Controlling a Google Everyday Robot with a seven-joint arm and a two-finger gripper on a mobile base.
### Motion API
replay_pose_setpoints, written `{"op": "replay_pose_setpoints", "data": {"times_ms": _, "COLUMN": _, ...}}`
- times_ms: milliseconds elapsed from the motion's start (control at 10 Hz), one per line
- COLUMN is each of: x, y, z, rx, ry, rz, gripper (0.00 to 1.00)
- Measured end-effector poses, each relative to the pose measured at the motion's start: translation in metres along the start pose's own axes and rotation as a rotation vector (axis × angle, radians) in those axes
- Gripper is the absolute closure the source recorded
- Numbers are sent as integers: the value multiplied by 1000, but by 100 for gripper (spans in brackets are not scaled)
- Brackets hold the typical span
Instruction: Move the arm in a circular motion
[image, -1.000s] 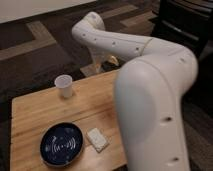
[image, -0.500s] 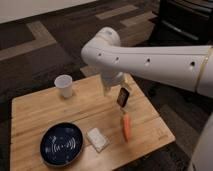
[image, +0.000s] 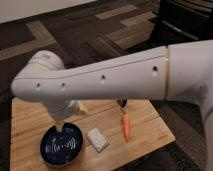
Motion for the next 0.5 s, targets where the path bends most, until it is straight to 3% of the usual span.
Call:
{"op": "replay_pose_setpoints", "data": {"times_ms": 300, "x": -64, "y": 73, "z": 1, "rx": -4, "ry": -23, "rz": -277, "gripper": 35}}
{"op": "replay_pose_setpoints", "data": {"times_ms": 500, "x": -100, "y": 87, "z": 2, "rx": -1, "ry": -32, "rz": -374, "gripper": 35}}
